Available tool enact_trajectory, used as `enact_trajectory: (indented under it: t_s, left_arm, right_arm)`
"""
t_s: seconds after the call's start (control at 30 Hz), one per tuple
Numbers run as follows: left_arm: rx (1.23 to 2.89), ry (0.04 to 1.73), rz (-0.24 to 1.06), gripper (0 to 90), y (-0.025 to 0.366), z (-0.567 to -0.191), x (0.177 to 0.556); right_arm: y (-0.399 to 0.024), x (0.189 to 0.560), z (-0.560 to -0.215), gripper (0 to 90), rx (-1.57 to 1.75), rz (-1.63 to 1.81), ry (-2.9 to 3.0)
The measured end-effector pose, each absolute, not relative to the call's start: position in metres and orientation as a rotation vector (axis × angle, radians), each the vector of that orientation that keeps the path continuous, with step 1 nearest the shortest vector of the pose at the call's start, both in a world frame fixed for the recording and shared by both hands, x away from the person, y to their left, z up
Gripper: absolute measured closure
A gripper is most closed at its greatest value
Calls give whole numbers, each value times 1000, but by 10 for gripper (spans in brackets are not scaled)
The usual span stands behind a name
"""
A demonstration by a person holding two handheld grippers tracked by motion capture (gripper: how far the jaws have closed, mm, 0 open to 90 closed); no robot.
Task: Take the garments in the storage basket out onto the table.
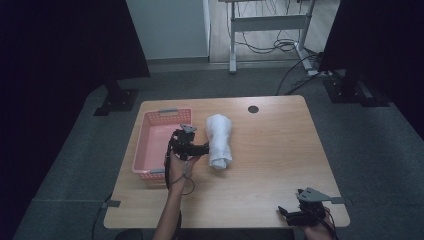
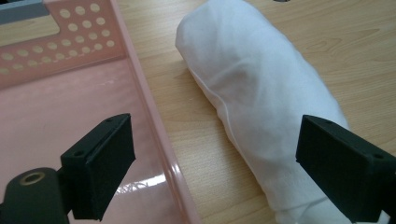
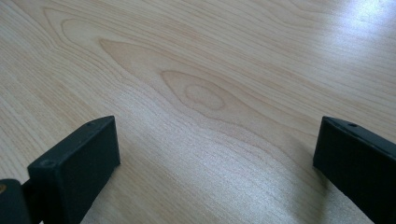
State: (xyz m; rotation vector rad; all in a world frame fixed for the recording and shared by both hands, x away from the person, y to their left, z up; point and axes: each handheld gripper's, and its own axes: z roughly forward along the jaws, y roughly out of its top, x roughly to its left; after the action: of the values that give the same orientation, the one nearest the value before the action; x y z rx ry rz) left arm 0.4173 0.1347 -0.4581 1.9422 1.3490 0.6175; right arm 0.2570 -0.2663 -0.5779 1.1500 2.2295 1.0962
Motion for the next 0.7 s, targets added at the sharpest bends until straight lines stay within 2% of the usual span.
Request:
enact_trajectory:
  t_s: [0.7]
  left_arm:
    - [1903, 1391, 619, 112, 172, -460, 404]
  right_arm:
    - [-266, 257, -578, 2, 1151, 1096, 2229]
